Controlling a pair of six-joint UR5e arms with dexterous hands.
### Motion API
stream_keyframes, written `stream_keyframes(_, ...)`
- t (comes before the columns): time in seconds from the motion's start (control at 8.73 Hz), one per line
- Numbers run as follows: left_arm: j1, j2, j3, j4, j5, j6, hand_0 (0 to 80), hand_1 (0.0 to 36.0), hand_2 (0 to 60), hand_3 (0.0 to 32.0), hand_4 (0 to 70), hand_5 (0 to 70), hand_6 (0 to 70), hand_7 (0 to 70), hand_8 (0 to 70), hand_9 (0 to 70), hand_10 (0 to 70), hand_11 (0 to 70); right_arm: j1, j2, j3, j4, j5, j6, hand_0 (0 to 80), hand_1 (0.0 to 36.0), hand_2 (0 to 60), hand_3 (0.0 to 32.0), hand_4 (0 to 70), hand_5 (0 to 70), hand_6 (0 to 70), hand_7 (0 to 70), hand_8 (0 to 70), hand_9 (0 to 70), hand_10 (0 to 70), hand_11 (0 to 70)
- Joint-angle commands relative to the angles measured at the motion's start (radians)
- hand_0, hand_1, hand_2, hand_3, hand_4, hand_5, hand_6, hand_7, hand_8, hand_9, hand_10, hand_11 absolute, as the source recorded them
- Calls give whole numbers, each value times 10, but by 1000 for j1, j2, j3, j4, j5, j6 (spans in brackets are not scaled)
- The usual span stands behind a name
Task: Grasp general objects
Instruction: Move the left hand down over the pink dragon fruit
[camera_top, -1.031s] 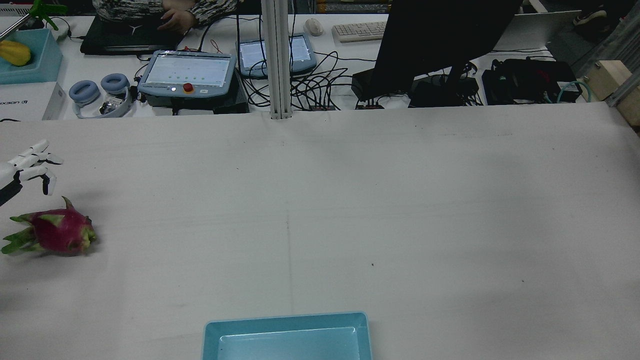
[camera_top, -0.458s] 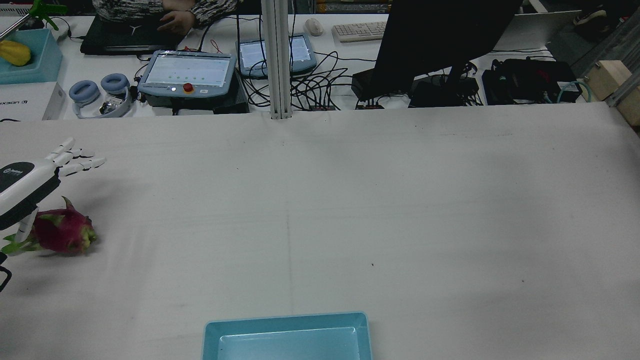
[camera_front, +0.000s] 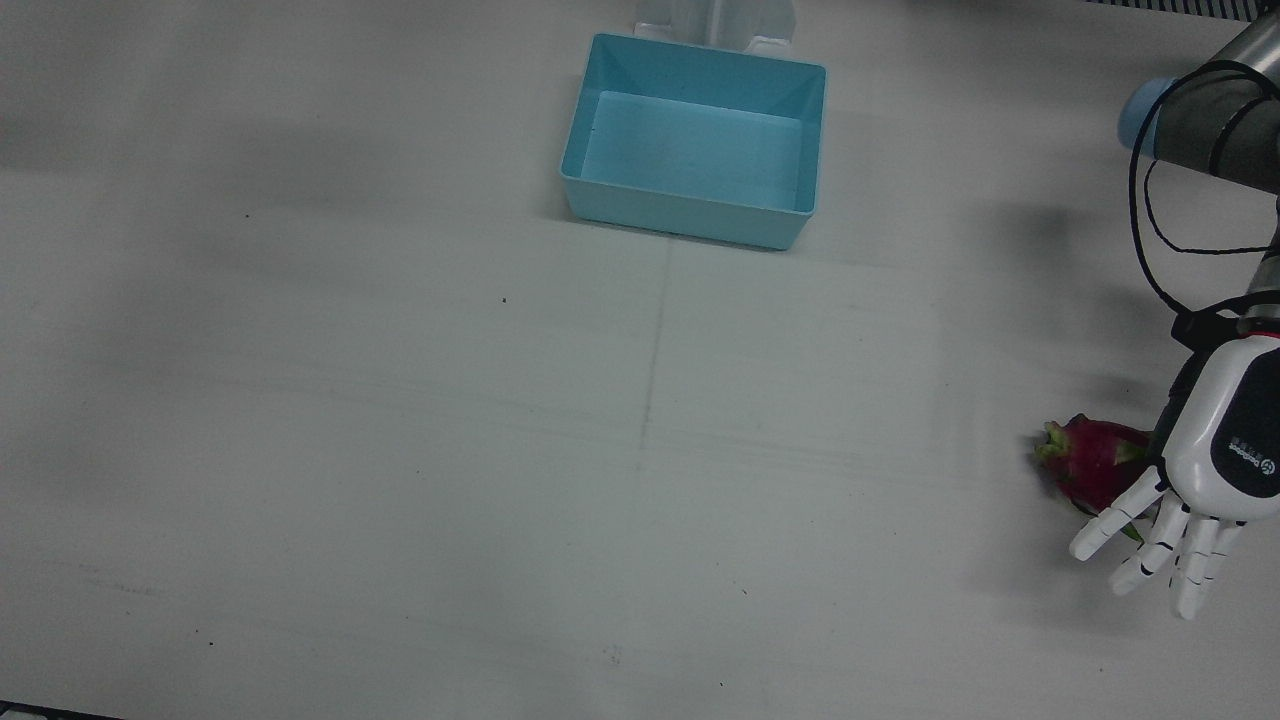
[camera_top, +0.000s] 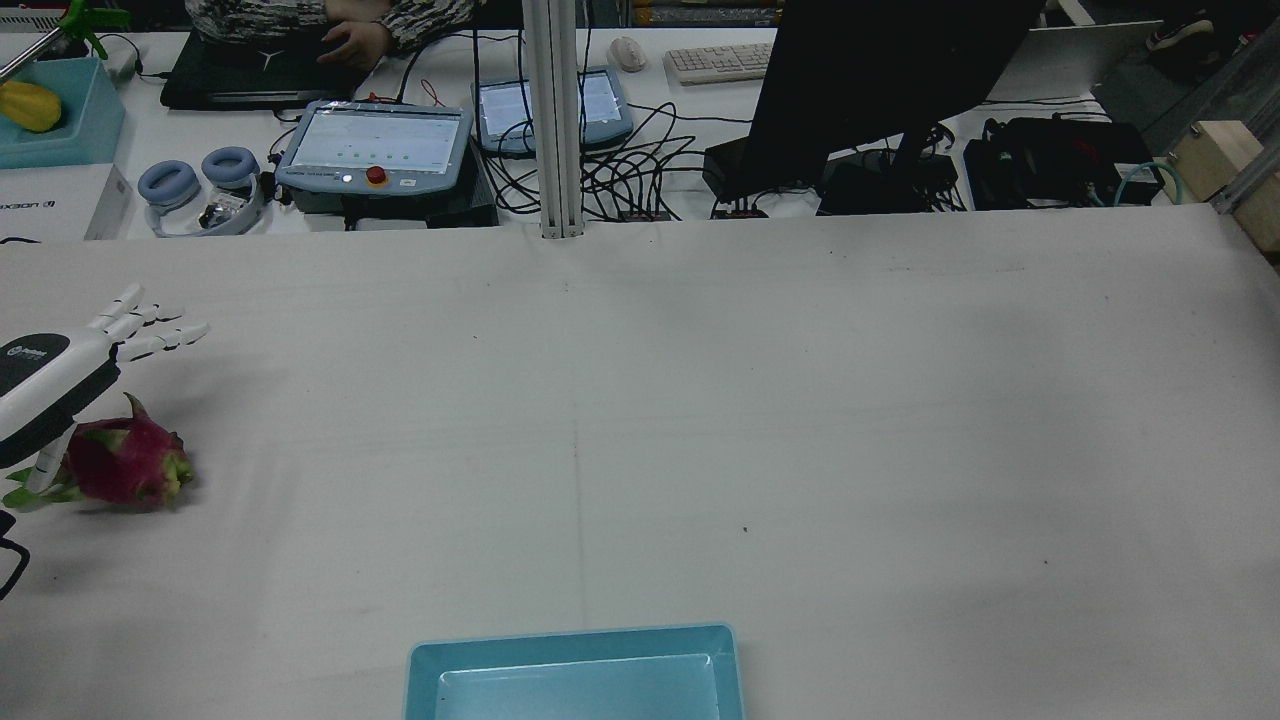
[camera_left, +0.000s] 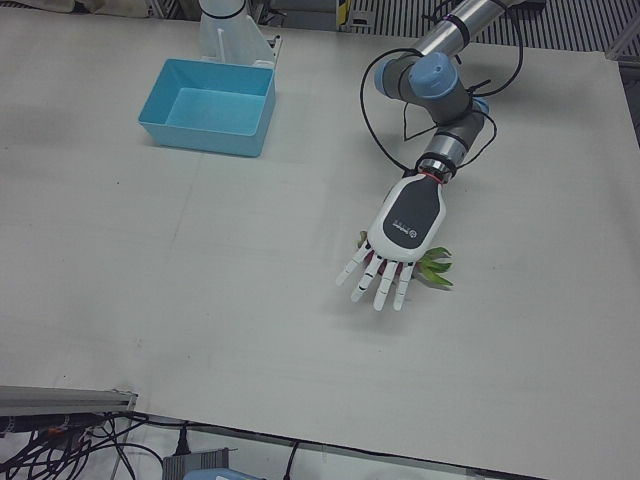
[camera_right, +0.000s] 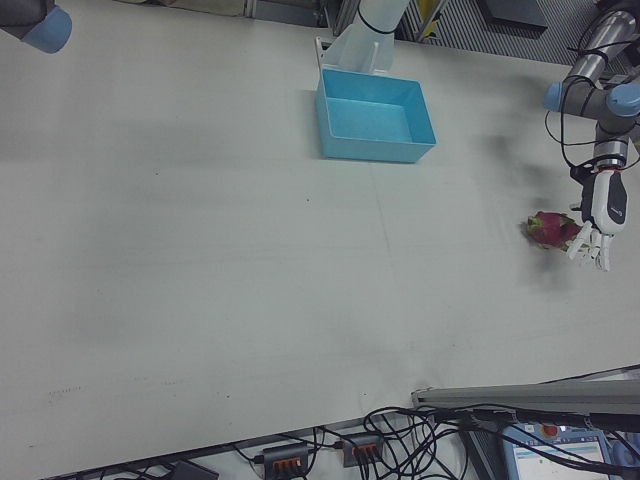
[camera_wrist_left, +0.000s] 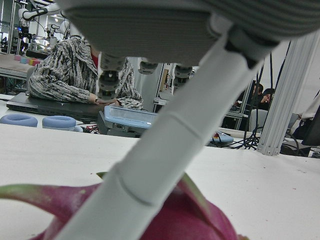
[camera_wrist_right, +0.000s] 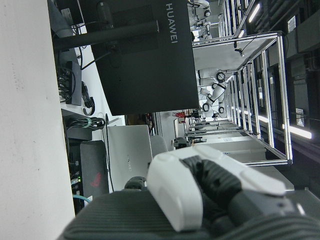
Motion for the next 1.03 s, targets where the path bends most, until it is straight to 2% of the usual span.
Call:
stream_keyframes(0.0,27,1,1,25,15,4,800,360,600,172,12,0,0,228,0,31,0,0,0,0,0,0,-1,0,0,0,0,0,0,0,0,0,0,0,0,0)
stream_keyframes(0.11,30,3,2,25,9,6,800,360,600,156,16,9,0,249,0,35,0,0,0,0,0,0,1,0,0,0,0,0,0,0,0,0,0,0,0,0)
stream_keyframes(0.23,32,1,7,25,6,9,800,360,600,126,18,109,0,258,0,37,0,0,0,0,0,0,-1,0,0,0,0,0,0,0,0,0,0,0,0,0)
stream_keyframes(0.34,34,3,14,22,3,10,800,360,600,110,31,165,0,271,0,40,0,0,0,0,0,0,1,0,0,0,0,0,0,0,0,0,0,0,0,0)
stream_keyframes(0.46,34,1,28,13,2,21,800,360,600,136,42,61,0,271,0,40,0,0,0,0,0,0,-1,0,0,0,0,0,0,0,0,0,0,0,0,0)
stream_keyframes(0.57,32,1,28,13,2,32,800,360,600,118,52,139,0,300,0,46,0,0,0,0,0,0,-1,0,0,0,0,0,0,0,0,0,0,0,0,0)
stream_keyframes(0.92,47,0,36,17,0,56,800,360,600,82,66,258,0,340,0,54,0,0,0,0,0,0,1,0,0,0,0,0,0,0,0,0,0,0,0,0)
